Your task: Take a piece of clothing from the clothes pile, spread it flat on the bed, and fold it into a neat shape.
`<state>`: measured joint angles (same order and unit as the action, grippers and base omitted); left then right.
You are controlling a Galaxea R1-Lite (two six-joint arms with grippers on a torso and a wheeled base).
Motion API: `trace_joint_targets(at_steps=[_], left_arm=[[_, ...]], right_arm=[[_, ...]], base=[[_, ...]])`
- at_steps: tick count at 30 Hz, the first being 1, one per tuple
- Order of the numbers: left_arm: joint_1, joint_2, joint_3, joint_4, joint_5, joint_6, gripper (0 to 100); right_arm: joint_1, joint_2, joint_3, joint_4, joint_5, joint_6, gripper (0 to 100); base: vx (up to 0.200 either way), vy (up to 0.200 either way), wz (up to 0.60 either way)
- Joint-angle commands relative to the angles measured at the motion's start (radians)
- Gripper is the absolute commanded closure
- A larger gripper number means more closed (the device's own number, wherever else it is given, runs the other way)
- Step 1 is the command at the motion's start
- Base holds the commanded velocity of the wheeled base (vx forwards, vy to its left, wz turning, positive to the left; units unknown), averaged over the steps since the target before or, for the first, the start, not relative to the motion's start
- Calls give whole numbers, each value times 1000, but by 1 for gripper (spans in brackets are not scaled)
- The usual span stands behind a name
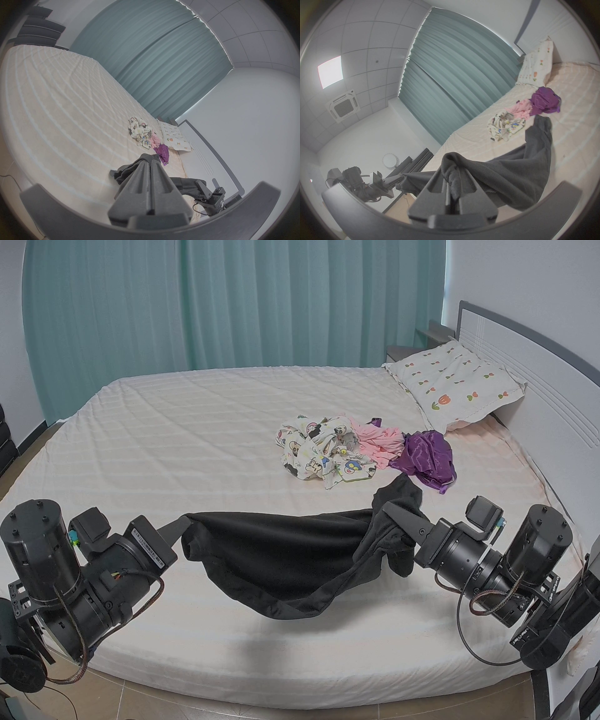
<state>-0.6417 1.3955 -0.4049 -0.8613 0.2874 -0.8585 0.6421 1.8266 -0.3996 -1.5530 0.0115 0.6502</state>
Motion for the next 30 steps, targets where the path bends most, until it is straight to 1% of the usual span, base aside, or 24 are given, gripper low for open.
trace_joint_targets(at_steps=[1,12,17,30], left_arm=[[19,-13,-3,-1,-2,-1,100],[20,-55,-5,1,-2,4,100],[34,-52,-6,1,-4,9,100],[34,-56,-6,2,-4,13,100]], right_arm=[[16,-15,-27,-12,-1,-35,100],[24,-20,-5,-12,1,-35,100],[24,-15,-15,-12,1,-35,100],[24,-15,-18,-12,2,-32,100]], base=[[0,200,0],[0,200,0],[0,200,0],[0,200,0]])
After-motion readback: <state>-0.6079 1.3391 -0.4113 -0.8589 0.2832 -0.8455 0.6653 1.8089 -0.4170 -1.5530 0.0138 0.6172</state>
